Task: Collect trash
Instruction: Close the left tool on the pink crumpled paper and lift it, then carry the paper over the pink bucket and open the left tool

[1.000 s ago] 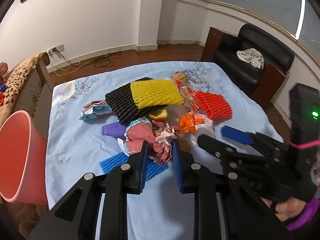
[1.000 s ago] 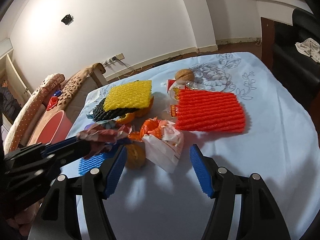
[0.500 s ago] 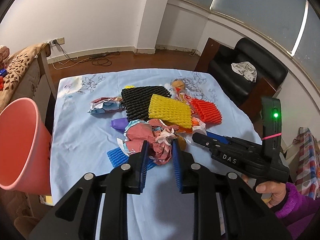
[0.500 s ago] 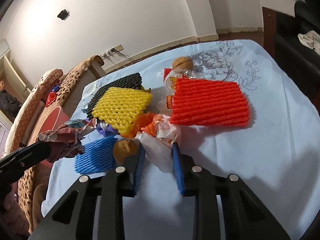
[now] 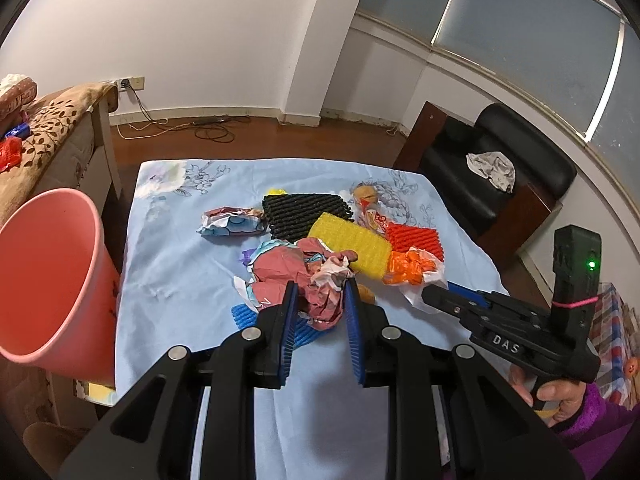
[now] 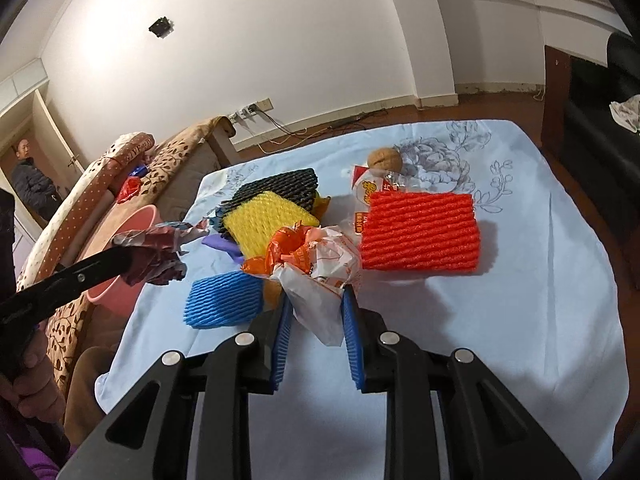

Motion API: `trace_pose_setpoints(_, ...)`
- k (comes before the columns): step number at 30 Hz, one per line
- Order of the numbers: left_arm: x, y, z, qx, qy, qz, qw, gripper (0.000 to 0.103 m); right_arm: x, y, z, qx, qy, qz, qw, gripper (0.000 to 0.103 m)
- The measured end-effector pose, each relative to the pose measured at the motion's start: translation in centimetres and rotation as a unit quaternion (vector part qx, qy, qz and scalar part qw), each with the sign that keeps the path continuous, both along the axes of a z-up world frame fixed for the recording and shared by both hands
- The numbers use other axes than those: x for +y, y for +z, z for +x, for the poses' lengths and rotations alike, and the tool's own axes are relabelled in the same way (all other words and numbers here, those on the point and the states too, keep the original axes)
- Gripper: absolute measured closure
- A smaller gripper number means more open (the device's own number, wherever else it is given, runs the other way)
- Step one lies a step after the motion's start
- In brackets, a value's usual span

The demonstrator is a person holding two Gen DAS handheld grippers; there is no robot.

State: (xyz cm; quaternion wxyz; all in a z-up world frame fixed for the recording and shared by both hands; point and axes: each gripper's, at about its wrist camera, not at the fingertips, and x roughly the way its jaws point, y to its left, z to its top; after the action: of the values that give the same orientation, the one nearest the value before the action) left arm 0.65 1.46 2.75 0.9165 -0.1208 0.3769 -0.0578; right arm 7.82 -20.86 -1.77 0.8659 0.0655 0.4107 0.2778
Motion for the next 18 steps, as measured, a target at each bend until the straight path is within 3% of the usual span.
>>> trace_pose_setpoints(12,0.6,1.2,1.1,-0.036,-0.049,-0.004,0.9981,0.08,0.3,2.6,-3.0,-0.03,-0.063,-0.002,0.998,0.079)
trace_pose_setpoints(18,2.1,1.9,0.2,-0.061,-0.051,0.007,0.9968,0.08,2.6,3.6,-3.0,-0.035,-0.06,0.005,0.998,0.079)
